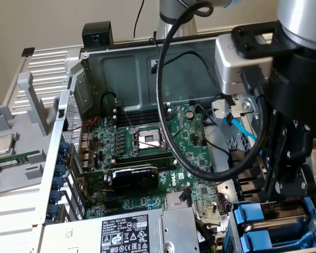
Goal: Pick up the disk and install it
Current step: 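Insert the second disk wire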
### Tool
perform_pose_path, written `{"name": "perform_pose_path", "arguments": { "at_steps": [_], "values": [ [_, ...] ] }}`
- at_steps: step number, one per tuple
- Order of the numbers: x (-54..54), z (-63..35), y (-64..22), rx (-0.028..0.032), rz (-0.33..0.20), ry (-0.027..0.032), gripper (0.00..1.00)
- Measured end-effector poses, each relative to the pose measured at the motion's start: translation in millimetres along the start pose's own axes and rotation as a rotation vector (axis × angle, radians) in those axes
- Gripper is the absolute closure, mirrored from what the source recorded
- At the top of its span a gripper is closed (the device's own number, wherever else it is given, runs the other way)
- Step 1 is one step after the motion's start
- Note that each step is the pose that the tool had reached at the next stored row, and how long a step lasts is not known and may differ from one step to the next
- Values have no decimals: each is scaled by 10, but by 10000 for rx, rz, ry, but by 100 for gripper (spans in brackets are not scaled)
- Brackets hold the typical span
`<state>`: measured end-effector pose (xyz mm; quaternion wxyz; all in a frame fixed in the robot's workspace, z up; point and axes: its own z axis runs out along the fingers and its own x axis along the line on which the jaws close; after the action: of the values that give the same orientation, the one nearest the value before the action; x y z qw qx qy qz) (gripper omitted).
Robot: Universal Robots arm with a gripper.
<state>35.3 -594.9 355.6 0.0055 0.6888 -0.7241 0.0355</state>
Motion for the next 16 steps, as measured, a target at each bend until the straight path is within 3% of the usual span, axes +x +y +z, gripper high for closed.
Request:
{"name": "perform_pose_path", "arguments": {
  "at_steps": [4, 5, 8, 9, 16],
  "values": [
    [-1, 13, 2, -26, 0, 2, 84],
    [0, 14, 2, -54, -2, 6, 84],
    [0, 14, 1, -228, -6, 15, 84],
    [-1, 14, 1, -247, -6, 14, 84],
    [-3, 17, -47, -251, -3, 4, 84]
  ]
}}
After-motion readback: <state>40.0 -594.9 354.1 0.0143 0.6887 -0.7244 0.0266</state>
